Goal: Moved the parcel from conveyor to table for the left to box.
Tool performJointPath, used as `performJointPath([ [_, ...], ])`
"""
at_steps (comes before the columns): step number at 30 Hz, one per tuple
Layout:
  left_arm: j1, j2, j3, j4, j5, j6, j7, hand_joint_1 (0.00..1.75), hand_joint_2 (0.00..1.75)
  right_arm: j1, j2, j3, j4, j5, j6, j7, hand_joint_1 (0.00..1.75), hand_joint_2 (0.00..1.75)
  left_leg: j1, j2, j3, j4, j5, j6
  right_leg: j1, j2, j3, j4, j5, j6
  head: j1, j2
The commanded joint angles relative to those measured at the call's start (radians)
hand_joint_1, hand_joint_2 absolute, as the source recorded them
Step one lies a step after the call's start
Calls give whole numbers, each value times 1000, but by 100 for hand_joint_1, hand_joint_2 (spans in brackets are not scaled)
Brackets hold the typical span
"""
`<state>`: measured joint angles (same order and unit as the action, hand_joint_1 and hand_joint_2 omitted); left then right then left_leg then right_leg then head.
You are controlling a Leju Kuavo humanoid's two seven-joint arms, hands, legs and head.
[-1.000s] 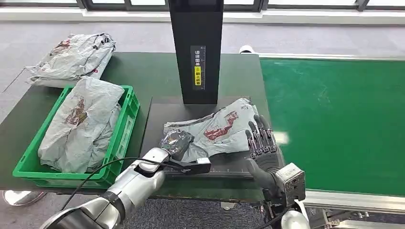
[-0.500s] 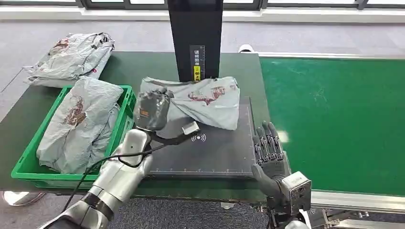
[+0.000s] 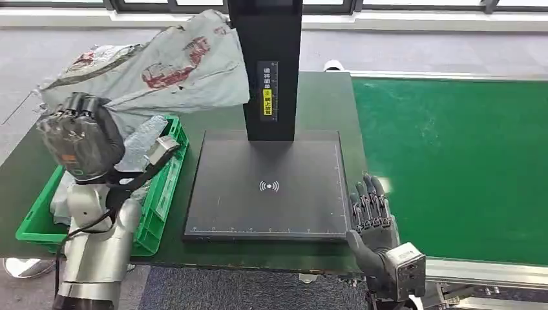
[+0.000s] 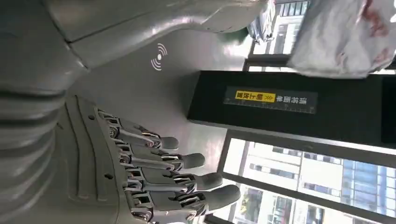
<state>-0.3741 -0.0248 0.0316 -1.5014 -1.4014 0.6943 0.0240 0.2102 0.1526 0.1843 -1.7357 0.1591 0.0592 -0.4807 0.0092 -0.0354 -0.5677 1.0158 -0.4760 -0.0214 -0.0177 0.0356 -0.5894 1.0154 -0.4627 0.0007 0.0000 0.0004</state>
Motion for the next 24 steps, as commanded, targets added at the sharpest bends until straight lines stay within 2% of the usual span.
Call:
performJointPath([
  [1,16,13,205,-12,-48,4,53,175,175,27,-35,-38,-20,-9,-15,5,0,175,0,5,1,-1,0,1,1,0,1,-2,1,-1,0,0],
  [6,2,37,280,156,-165,-128,153,175,175,61,-29,-59,-59,-7,-8,5,0,175,0,5,3,-3,0,0,1,-1,2,-3,1,-1,0,0],
  [10,-13,129,163,366,-169,-191,335,175,175,65,-17,-75,-68,3,13,12,0,175,0,2,4,-4,2,0,1,-4,3,-4,1,-1,0,0],
  [12,-26,134,157,444,-169,-218,359,175,175,62,-12,-82,-71,6,22,14,0,175,1,3,3,-6,3,0,2,-6,3,-6,2,-2,0,0],
  [16,-27,135,159,452,-169,-210,358,175,175,61,-11,-83,-71,7,24,15,0,175,0,1,1,-2,1,0,1,-4,0,-2,0,-1,0,0],
  [17,-28,139,153,463,-169,-273,376,175,175,60,-9,-86,-72,9,28,16,0,175,1,2,1,-2,2,1,2,-5,1,-4,1,-1,0,0],
  [20,-57,113,193,553,-169,-335,341,175,175,45,-11,-92,-65,11,40,20,0,175,1,2,2,-2,1,1,1,-5,2,-3,1,-1,0,0],
  [24,-55,112,217,614,-169,-376,348,175,175,23,-11,-96,-43,11,53,25,0,175,0,2,2,-3,2,0,1,-4,1,-3,1,-1,0,0],
])
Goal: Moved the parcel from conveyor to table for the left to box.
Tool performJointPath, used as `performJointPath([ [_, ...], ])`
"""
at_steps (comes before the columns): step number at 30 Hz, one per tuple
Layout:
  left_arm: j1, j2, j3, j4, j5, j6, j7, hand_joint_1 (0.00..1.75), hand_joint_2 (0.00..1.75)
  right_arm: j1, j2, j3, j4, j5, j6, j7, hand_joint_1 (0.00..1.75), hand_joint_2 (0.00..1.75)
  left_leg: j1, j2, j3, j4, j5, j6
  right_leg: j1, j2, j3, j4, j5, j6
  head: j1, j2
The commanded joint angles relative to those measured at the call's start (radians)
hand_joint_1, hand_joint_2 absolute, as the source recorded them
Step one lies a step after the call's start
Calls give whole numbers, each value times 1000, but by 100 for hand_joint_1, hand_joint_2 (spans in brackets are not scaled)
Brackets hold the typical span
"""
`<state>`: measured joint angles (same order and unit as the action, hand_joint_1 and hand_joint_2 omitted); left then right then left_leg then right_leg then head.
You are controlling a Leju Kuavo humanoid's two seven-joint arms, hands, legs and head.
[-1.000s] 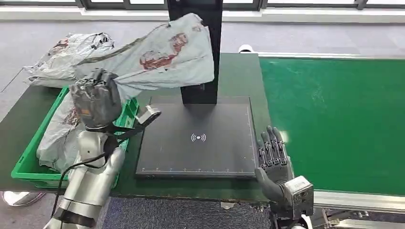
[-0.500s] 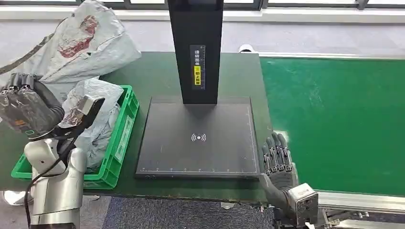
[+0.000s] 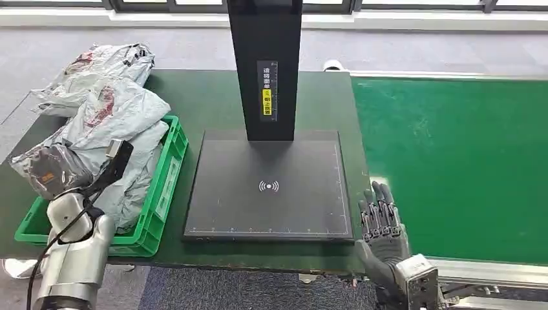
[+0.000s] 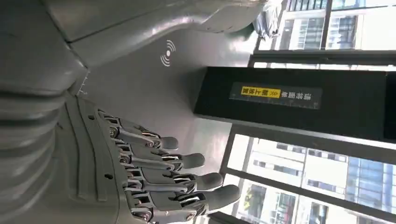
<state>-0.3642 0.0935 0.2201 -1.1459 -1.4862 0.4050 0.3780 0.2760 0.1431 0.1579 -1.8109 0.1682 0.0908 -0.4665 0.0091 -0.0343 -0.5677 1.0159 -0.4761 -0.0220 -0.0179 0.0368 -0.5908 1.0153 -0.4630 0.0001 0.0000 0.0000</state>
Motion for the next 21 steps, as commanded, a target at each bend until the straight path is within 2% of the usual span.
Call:
performJointPath([
  [1,-63,-6,31,259,-85,-84,-8,175,175,-43,-1,-69,33,2,22,11,0,175,0,0,1,-2,1,1,0,-3,2,-2,1,0,0,0],
  [3,-40,14,14,263,-85,-177,72,175,175,-54,-3,-63,45,2,34,13,0,175,1,3,1,-3,2,1,2,-4,2,-3,2,-1,0,0],
  [7,0,5,46,266,-85,-248,78,175,175,-69,-6,-56,63,1,41,13,0,175,1,5,3,-4,1,1,2,-2,4,-5,2,-1,0,0],
  [8,11,12,33,257,-85,-271,112,80,175,-67,-6,-54,62,1,45,15,0,175,0,5,3,-3,1,1,1,0,2,-3,1,0,0,0],
  [9,15,15,30,251,-85,-269,121,0,175,-67,-6,-54,62,1,46,16,0,175,1,5,3,-4,1,1,1,-1,3,-4,2,-1,0,0],
  [10,20,17,34,238,-85,-274,139,0,0,-65,-5,-52,60,0,48,16,0,175,1,6,4,-4,1,1,2,-2,4,-5,2,-1,0,0],
  [21,22,17,37,224,-85,-284,137,0,0,-67,-5,-52,60,0,49,19,0,175,0,5,5,-4,0,1,1,0,5,-4,2,-1,0,0],
])
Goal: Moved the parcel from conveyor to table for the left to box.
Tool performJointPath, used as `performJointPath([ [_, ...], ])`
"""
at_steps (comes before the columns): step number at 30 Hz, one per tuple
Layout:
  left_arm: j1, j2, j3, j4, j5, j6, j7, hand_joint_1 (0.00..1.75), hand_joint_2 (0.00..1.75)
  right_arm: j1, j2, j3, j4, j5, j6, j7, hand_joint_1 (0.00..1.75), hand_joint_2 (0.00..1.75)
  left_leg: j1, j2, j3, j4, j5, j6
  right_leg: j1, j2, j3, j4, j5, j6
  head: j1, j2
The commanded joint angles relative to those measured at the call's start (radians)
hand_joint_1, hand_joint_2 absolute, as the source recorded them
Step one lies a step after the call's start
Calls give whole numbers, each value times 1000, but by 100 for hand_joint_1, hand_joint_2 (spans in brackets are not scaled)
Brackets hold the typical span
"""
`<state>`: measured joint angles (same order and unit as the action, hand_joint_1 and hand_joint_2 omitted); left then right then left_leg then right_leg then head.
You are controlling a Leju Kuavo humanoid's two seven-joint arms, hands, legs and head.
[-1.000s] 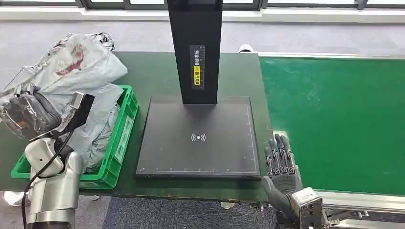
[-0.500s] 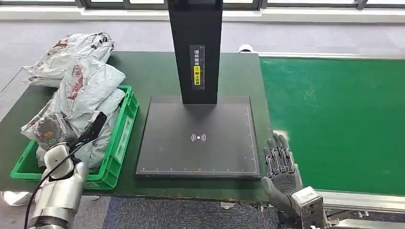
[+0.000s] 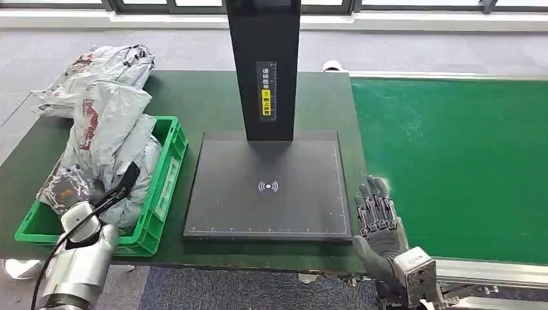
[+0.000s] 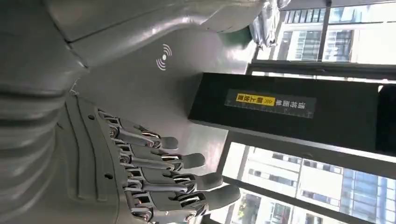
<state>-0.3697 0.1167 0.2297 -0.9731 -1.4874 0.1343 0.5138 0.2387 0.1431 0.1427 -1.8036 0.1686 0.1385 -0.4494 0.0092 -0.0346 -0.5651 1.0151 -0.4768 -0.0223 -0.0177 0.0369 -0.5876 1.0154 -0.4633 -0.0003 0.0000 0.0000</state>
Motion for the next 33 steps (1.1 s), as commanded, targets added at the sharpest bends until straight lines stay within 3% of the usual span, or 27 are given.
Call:
performJointPath([
  [1,27,-6,27,52,-83,-13,1,0,0,-30,-5,-37,53,0,1,2,0,175,0,4,2,-3,1,1,0,-1,2,-3,1,0,0,0],
  [10,68,2,-2,-52,-83,-28,61,0,0,-15,1,-44,39,0,7,8,0,175,0,5,2,-2,0,1,0,1,1,-2,1,0,0,0],
  [18,109,-3,-64,-320,-83,307,53,0,0,4,13,-56,17,-3,-3,10,0,175,1,1,-2,1,0,0,1,-2,-2,-1,0,0,0,0],
  [22,162,-44,-46,-513,-83,406,-23,0,0,5,15,-56,22,-3,-15,6,0,175,1,2,-3,1,-1,0,2,-2,-2,-1,0,0,0,0],
  [25,216,-179,9,-721,-83,489,-195,0,0,8,16,-59,23,-3,-27,1,0,175,2,2,-3,1,0,1,2,-3,-2,-2,1,0,0,0],
  [27,248,-228,-8,-822,-83,543,-247,0,0,11,19,-61,22,-3,-32,-1,0,175,1,1,-3,1,0,2,2,-4,-2,-2,0,0,0,0],
  [30,258,-235,-11,-843,-83,541,-254,0,0,14,19,-61,19,-3,-32,-1,0,175,1,2,-2,0,-1,2,2,-5,0,-3,0,0,0,0],
  [33,267,-254,-47,-993,-19,564,-360,0,0,31,17,-60,12,-3,-49,-9,0,175,1,4,-1,0,-1,1,2,-3,-1,-3,0,0,0,0],
])
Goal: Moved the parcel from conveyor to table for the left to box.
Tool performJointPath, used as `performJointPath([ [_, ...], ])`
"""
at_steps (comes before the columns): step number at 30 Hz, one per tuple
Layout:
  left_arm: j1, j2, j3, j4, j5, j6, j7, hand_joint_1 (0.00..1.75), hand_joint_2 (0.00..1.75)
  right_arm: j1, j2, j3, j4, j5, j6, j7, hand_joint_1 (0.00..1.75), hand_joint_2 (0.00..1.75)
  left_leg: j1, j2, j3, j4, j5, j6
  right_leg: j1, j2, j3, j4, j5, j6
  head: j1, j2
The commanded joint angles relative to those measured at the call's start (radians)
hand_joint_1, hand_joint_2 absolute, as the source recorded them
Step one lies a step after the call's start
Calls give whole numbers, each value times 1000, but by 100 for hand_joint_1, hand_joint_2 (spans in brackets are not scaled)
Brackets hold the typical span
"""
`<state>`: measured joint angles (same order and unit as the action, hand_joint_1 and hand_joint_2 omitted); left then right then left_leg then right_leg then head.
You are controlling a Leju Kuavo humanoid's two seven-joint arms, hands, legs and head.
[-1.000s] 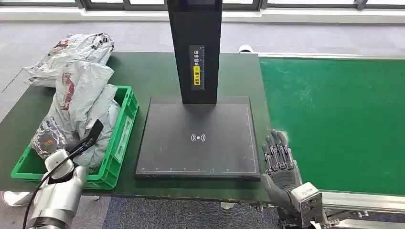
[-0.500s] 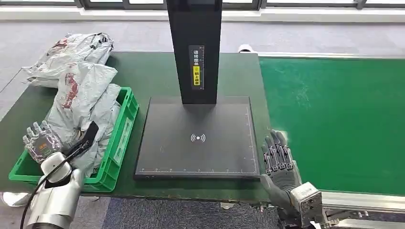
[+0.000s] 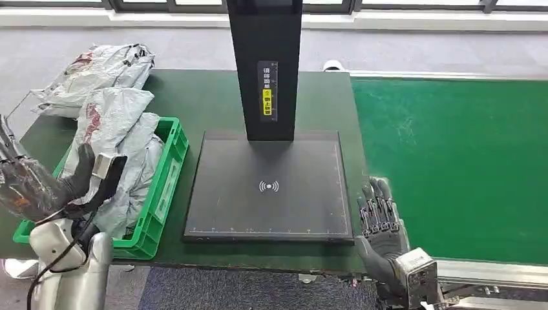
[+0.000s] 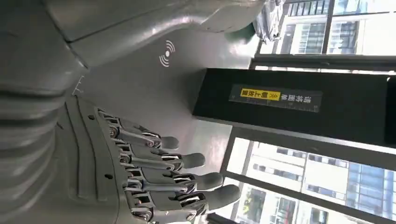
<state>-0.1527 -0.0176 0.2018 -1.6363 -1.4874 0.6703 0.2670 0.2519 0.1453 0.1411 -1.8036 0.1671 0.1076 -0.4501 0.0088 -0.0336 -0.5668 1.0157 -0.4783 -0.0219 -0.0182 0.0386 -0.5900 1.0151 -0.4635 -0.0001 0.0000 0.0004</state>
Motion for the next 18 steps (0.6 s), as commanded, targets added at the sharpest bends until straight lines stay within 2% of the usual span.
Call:
performJointPath([
  [1,48,-137,-25,-382,22,28,-178,0,0,25,13,-57,10,-2,-22,-12,0,175,1,3,1,-1,0,1,2,-4,1,-2,1,-1,0,0],
  [2,66,-175,-69,-357,275,28,-370,0,0,41,17,-63,3,-2,-42,-22,0,175,2,0,-1,1,-1,1,2,-4,0,0,0,-1,0,0],
  [3,75,-152,-125,-300,389,28,-405,0,0,57,16,-67,-10,-2,-48,-25,0,175,2,0,-3,2,-1,1,3,-7,-1,0,0,-1,0,0],
  [4,71,-99,-242,-246,631,-152,-421,0,175,78,19,-81,-30,-2,-50,-26,0,175,2,-1,-2,1,0,1,3,-9,0,-1,0,-1,0,0],
  [6,63,-79,-294,-149,1009,-494,-488,0,175,86,19,-104,-31,-5,-27,-23,0,175,1,-6,1,-2,2,1,1,-13,4,-3,-1,0,0,0],
  [8,86,-92,-296,-7,1181,-656,-553,0,175,52,17,-114,25,-8,5,-10,0,175,0,-7,3,-3,2,1,0,-14,6,-4,-1,1,0,0],
  [10,120,-117,-295,118,1317,-779,-618,0,175,5,17,-110,105,-9,25,3,0,175,-1,-1,6,-5,2,1,0,-7,6,-5,0,0,0,0],
  [15,124,-115,-296,118,1311,-774,-636,0,175,-6,20,-107,119,-6,22,0,0,175,0,5,3,-3,-1,2,1,-1,5,-4,0,1,0,0],
  [16,135,-132,-316,191,1468,-961,-535,0,175,-28,14,-98,164,1,26,47,0,175,0,6,3,-4,0,3,1,-2,6,-6,1,1,0,0],
  [18,135,-168,-343,327,1508,-1002,-564,0,175,-57,16,-89,239,8,25,62,0,175,0,4,6,-4,-1,2,1,-2,7,-6,1,1,0,0],
])
